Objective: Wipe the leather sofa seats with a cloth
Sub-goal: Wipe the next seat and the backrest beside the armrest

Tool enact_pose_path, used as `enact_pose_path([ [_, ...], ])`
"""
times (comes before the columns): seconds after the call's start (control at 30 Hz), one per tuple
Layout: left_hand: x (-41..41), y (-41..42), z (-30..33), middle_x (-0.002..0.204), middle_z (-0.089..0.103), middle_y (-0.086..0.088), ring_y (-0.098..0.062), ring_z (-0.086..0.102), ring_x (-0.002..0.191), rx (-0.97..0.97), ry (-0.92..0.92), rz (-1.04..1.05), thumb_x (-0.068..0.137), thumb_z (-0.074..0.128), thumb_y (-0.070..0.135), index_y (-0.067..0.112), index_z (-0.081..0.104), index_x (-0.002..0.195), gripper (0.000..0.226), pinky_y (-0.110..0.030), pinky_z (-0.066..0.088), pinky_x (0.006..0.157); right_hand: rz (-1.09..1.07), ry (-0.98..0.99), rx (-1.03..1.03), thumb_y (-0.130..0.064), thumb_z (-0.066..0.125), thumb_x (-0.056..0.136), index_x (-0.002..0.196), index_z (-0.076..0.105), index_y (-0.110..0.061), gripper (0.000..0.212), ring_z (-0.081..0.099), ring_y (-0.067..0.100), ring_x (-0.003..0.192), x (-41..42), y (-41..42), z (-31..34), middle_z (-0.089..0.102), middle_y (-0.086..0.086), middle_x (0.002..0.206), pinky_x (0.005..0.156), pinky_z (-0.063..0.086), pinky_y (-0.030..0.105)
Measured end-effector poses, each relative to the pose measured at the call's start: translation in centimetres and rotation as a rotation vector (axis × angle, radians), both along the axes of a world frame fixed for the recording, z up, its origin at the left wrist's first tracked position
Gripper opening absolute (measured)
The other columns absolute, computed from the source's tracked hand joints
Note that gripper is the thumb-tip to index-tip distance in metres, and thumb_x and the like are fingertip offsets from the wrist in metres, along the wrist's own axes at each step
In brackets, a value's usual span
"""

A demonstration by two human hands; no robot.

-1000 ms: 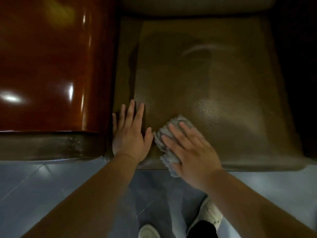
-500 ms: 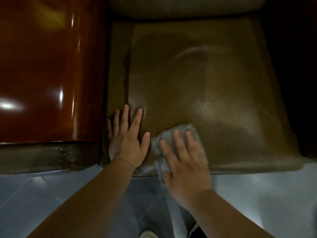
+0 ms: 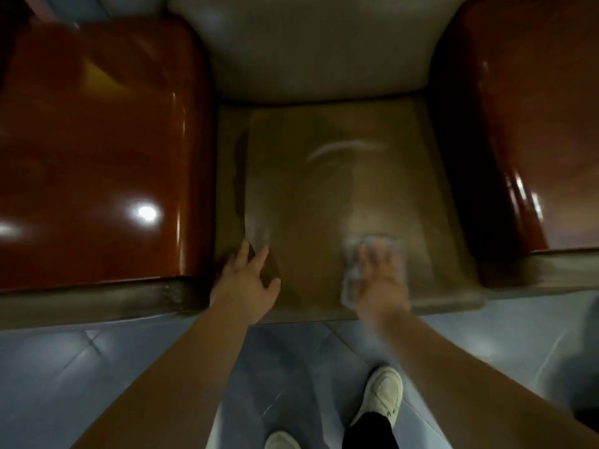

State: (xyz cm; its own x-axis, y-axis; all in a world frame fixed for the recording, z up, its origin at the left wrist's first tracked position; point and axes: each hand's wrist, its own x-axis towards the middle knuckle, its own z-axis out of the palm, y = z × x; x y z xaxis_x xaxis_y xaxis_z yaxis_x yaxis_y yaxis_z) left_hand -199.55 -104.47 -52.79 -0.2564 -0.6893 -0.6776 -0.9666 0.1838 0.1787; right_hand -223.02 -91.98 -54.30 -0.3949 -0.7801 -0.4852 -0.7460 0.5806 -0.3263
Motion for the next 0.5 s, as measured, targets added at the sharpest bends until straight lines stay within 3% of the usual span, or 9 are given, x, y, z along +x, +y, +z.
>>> enact_pose_path([
  [0.03,0.3,0.8,1.6,0.176,0.002,0.005,-0.029,0.017,0.16,0.084,0.035,0.024,0.103,0.047,0.061,0.045,0.011,0.166,0.074,-0.048,0.031,0.122,0.125,-0.102,0.037,-0.029,0.038,0.098,0.161,0.032,-0.015,0.065,0.025,0.033,0.155,2.0,-0.4,2.4,0.025,0.012,0.169,0.127,0.017,0.044],
  [0.07,0.7,1.8,3.1,0.174,0.017,0.001,-0.028,0.03,0.155,0.144,0.065,0.037,0.104,0.048,0.058,0.042,0.02,0.166,0.07,-0.041,0.036,0.119,0.202,-0.217,0.119,-0.028,0.037,0.105,0.163,0.027,-0.019,0.06,0.029,0.032,0.154,3.0,-0.4,4.1,0.025,0.011,0.169,0.124,0.024,0.041],
  [0.1,1.3,3.0,4.8,0.17,0.031,-0.002,-0.025,0.04,0.15,0.176,0.087,0.043,0.105,0.05,0.055,0.038,0.026,0.165,0.067,-0.036,0.038,0.117,0.224,-0.333,0.225,-0.03,0.036,0.11,0.163,0.028,-0.023,0.054,0.044,0.031,0.145,3.6,-0.4,6.9,0.038,0.012,0.163,0.116,0.038,0.038],
  [0.17,2.2,4.9,9.0,0.163,0.044,-0.003,-0.022,0.051,0.141,0.188,0.103,0.06,0.106,0.054,0.047,0.032,0.032,0.164,0.063,-0.031,0.042,0.116,0.131,-0.519,0.299,-0.037,0.03,0.113,0.154,0.044,-0.033,0.043,0.071,0.019,0.106,3.8,0.6,12.7,0.07,0.007,0.121,0.084,0.056,0.028],
  [0.2,2.6,5.7,11.4,0.161,0.047,-0.002,-0.02,0.054,0.139,0.185,0.111,0.085,0.107,0.054,0.044,0.029,0.035,0.163,0.061,-0.031,0.042,0.116,0.001,-0.624,0.274,-0.036,0.032,0.114,0.147,0.052,-0.033,0.039,0.073,0.019,0.098,3.5,1.4,15.2,0.073,0.004,0.108,0.078,0.057,0.023],
  [0.27,3.1,6.6,16.1,0.159,0.05,-0.002,-0.019,0.055,0.137,0.174,0.108,0.121,0.107,0.054,0.043,0.029,0.038,0.161,0.059,-0.032,0.044,0.115,-0.245,-0.694,0.241,-0.03,0.041,0.112,0.138,0.062,-0.02,0.034,0.07,0.029,0.109,2.1,2.5,19.7,0.072,0.016,0.12,0.084,0.057,0.022],
  [0.33,3.1,6.3,20.1,0.154,0.054,-0.003,-0.02,0.059,0.131,0.175,0.101,0.146,0.107,0.054,0.044,0.029,0.038,0.162,0.059,-0.033,0.048,0.111,-0.382,-0.659,0.232,-0.031,0.044,0.111,0.132,0.063,-0.01,0.035,0.065,0.028,0.111,-0.1,2.8,22.8,0.069,0.011,0.126,0.094,0.05,0.03],
  [0.43,2.4,3.6,24.5,0.153,0.056,-0.003,-0.023,0.058,0.134,0.124,0.107,0.207,0.106,0.056,0.045,0.028,0.039,0.161,0.06,-0.036,0.047,0.112,-0.524,-0.639,0.21,-0.032,0.045,0.111,0.133,0.063,-0.005,0.039,0.064,0.026,0.108,-3.5,1.2,27.1,0.068,0.011,0.117,0.097,0.049,0.036],
  [0.5,1.6,0.9,27.1,0.152,0.057,-0.003,-0.023,0.057,0.135,0.078,0.138,0.249,0.104,0.056,0.047,0.031,0.041,0.159,0.059,-0.038,0.047,0.113,-0.681,-0.769,0.173,-0.025,0.05,0.109,0.125,0.066,-0.004,0.03,0.068,0.025,0.096,-5.3,-0.9,29.9,0.071,0.011,0.104,0.087,0.056,0.037],
])
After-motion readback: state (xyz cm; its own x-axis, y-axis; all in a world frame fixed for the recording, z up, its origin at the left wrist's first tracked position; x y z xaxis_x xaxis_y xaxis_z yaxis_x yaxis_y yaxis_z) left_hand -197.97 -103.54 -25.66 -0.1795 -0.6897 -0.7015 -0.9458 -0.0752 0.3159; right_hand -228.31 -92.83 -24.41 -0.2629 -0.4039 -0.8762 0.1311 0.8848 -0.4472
